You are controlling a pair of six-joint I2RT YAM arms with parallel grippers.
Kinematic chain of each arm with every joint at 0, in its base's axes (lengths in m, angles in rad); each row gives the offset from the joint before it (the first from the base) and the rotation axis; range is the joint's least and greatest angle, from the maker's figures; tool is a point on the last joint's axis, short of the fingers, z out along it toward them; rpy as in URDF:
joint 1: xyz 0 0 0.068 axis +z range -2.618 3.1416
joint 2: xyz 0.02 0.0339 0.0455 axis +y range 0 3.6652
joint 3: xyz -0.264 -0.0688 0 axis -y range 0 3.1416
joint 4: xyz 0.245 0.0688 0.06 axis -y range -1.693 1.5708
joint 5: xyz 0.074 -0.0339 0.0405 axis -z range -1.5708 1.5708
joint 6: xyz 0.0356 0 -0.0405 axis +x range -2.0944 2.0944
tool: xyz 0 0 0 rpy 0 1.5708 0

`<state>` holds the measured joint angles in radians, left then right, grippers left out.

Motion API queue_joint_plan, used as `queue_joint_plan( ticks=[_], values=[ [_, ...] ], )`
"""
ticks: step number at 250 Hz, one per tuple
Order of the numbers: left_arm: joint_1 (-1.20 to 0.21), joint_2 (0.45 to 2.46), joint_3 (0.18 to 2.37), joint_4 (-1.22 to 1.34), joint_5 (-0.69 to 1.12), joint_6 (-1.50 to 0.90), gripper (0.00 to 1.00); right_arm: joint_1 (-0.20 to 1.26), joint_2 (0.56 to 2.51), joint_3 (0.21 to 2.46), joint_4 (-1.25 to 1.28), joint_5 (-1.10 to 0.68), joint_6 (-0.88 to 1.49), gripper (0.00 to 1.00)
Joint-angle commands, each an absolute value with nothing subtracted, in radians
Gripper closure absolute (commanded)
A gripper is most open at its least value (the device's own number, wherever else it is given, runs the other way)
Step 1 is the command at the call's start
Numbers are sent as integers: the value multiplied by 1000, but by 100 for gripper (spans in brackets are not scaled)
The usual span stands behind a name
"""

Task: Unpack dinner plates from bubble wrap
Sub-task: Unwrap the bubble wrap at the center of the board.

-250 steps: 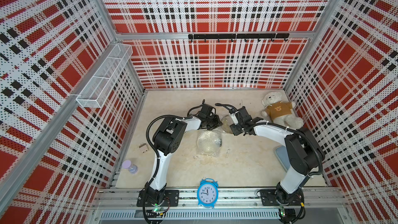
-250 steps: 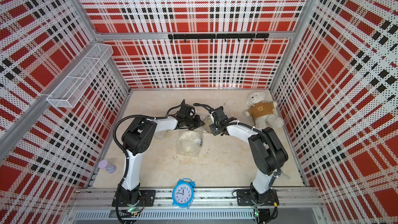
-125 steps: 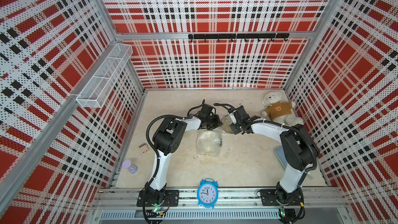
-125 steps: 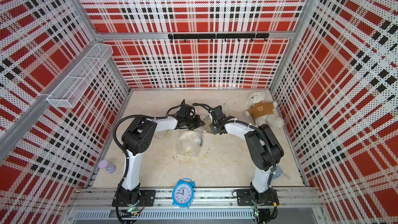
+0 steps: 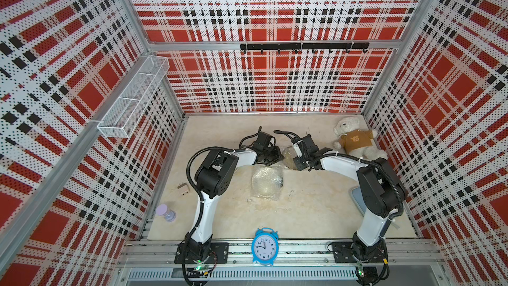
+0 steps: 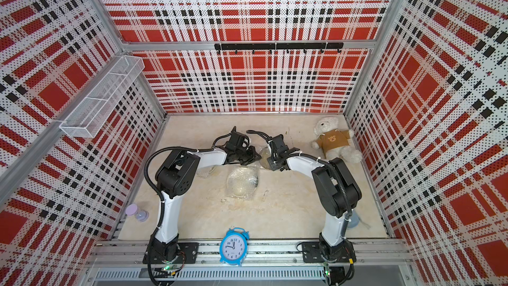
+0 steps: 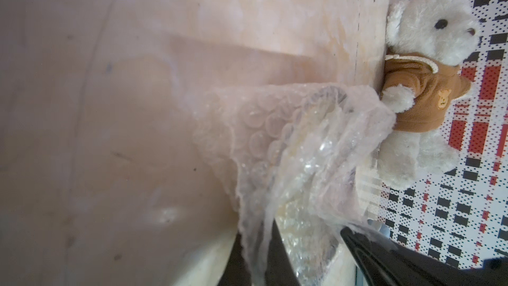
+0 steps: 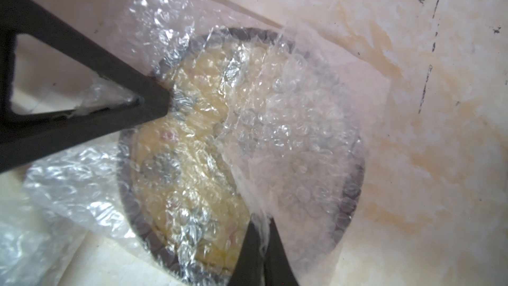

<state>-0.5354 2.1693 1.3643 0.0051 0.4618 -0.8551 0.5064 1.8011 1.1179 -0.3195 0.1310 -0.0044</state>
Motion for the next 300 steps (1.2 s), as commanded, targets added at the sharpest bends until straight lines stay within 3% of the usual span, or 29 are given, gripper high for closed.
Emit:
queue_joint_plan(
  ticks=[1,150,300],
  values=[
    [-538,2192,1388,-1,456,-836,96,483,1734,1097,-220,37,63,100],
    [-551,2215,1411,-75,406,-790,96,352,1616,935,7,-180,298,100],
    [-550,2237,1435,-170,335,-746,99,304,1566,873,81,-205,373,100]
  ],
)
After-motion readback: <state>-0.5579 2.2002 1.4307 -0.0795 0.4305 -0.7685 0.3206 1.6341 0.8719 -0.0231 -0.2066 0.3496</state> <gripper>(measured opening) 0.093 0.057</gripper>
